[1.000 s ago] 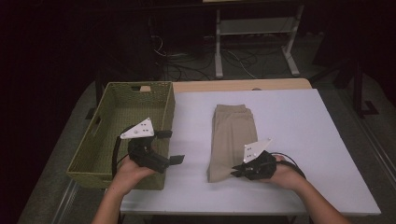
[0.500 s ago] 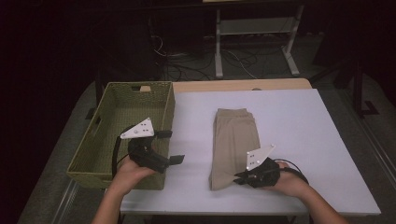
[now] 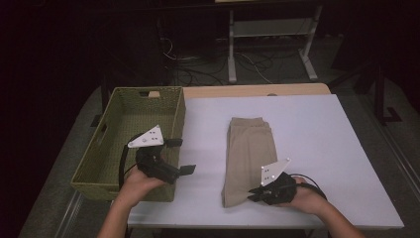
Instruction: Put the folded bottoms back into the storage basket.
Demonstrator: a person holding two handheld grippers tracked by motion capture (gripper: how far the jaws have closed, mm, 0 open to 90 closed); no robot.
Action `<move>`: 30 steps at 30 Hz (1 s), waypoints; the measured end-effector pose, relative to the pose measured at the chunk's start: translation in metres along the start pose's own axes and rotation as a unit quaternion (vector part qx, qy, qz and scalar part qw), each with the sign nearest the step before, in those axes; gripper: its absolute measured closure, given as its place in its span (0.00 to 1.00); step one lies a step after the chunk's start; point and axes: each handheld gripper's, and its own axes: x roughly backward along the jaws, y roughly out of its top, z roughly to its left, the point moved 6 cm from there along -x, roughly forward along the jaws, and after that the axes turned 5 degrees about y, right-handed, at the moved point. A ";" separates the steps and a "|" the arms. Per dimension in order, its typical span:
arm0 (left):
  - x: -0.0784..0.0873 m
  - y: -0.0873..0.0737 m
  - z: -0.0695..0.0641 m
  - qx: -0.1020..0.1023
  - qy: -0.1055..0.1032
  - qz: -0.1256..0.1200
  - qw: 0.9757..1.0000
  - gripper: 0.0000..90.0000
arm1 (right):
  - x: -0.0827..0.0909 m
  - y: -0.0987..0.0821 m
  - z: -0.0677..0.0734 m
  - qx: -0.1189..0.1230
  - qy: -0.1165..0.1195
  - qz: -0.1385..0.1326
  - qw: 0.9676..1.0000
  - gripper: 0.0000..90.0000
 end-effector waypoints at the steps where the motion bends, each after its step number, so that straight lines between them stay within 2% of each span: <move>1: 0.000 0.000 0.000 0.000 0.000 0.000 1.000 0.00 | -0.001 0.000 0.000 -0.002 0.001 0.000 1.000 0.86; 3: 0.000 0.000 0.000 -0.001 0.000 0.000 1.000 0.00 | -0.001 -0.001 0.000 -0.004 0.002 0.001 1.000 0.84; 4: 0.000 0.000 0.000 -0.001 0.000 0.001 1.000 0.00 | -0.001 0.000 0.000 -0.008 0.002 -0.003 1.000 0.74; 6: 0.000 0.000 0.000 -0.001 0.000 0.001 1.000 0.00 | 0.000 0.001 0.000 -0.010 0.003 -0.005 1.000 0.70; 7: 0.000 0.000 0.000 -0.001 0.000 0.001 1.000 0.00 | 0.002 0.001 0.000 -0.016 0.002 -0.010 1.000 0.58; 8: 0.000 0.000 0.000 -0.001 0.000 0.001 1.000 0.00 | 0.002 0.001 0.000 -0.016 0.002 -0.010 1.000 0.58; 9: 0.000 0.000 0.000 -0.001 0.000 0.001 1.000 0.00 | 0.005 0.003 -0.001 -0.029 0.001 -0.017 0.999 0.51; 10: 0.000 0.000 0.000 -0.001 0.000 0.001 1.000 0.00 | 0.005 0.003 -0.001 -0.029 0.001 -0.017 0.999 0.51; 11: 0.000 0.000 0.000 0.000 -0.001 0.000 1.000 0.00 | 0.010 0.004 -0.002 -0.040 -0.006 -0.030 0.999 0.46; 13: 0.000 0.000 0.000 0.001 -0.001 0.000 1.000 0.00 | 0.012 0.005 -0.002 -0.044 -0.009 -0.034 0.998 0.44; 14: 0.000 0.000 0.000 0.003 -0.002 0.000 1.000 0.00 | 0.018 0.005 -0.003 -0.056 -0.022 -0.047 0.997 0.40; 16: 0.000 0.000 0.000 0.002 -0.002 0.000 1.000 0.00 | 0.022 0.003 -0.004 -0.063 -0.036 -0.055 0.996 0.38; 19: 0.000 0.000 0.000 0.001 -0.002 0.000 1.000 0.00 | 0.027 -0.001 -0.005 -0.073 -0.044 -0.061 0.994 0.35; 20: 0.000 0.000 0.000 0.003 -0.001 0.000 1.000 0.00 | 0.032 -0.004 -0.006 -0.078 -0.057 -0.069 0.993 0.33; 22: 0.000 0.000 0.000 0.004 -0.003 0.000 1.000 0.00 | 0.037 -0.009 -0.007 -0.088 -0.066 -0.076 0.991 0.31; 23: 0.000 0.000 0.000 0.004 -0.003 0.000 1.000 0.00 | 0.037 -0.009 -0.007 -0.088 -0.066 -0.076 0.991 0.31; 24: 0.000 0.000 0.000 0.004 -0.003 0.001 1.000 0.00 | 0.042 -0.013 -0.008 -0.095 -0.076 -0.079 0.989 0.29; 27: 0.000 0.000 0.000 0.006 -0.004 0.001 1.000 0.00 | 0.046 -0.016 -0.008 -0.103 -0.080 -0.088 0.988 0.26; 28: 0.000 0.000 0.001 0.007 -0.004 0.000 1.000 0.00 | 0.051 -0.019 -0.009 -0.113 -0.091 -0.094 0.985 0.22; 30: 0.000 0.000 0.001 0.007 -0.005 0.001 1.000 0.00 | 0.052 -0.021 -0.010 -0.118 -0.095 -0.096 0.984 0.21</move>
